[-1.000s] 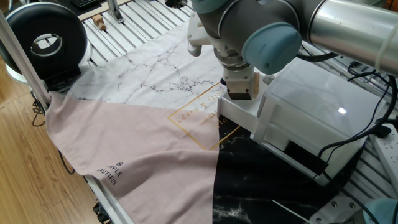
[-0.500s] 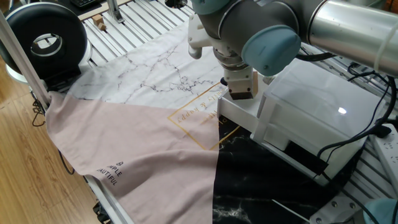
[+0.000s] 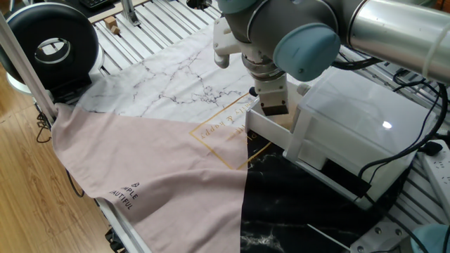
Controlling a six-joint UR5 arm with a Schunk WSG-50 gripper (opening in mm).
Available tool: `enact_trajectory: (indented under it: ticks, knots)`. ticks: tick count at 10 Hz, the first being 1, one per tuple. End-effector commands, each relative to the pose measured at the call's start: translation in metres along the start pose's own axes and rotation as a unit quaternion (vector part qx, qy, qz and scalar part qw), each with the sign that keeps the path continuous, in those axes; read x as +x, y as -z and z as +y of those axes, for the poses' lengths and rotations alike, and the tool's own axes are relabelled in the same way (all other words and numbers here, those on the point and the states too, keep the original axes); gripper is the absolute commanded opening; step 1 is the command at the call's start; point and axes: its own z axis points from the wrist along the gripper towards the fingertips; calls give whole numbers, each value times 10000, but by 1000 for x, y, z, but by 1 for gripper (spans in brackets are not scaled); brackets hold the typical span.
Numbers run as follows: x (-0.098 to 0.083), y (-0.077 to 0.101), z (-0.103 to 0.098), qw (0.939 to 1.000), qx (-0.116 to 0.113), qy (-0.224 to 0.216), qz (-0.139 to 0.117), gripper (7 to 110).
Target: Put things in the drawer
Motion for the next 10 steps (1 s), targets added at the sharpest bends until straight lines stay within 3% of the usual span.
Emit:
enact_trajectory:
  ticks: [1,3,5,7,8,9,10]
  knots:
    - [-1,11,7,9999,-55,-90,-46,66]
    - [-28,15,11,9976,-116,-326,-603,66]
    - [-69,32,47,9841,-852,-993,-1204,66]
    - [-100,46,70,9728,-1147,-1434,-1412,66]
    - [-112,47,71,9722,-1074,-1538,-1403,66]
    - [-124,52,74,9685,-1114,-1648,-1496,44]
    - [-134,60,81,9631,-1194,-1803,-1604,44]
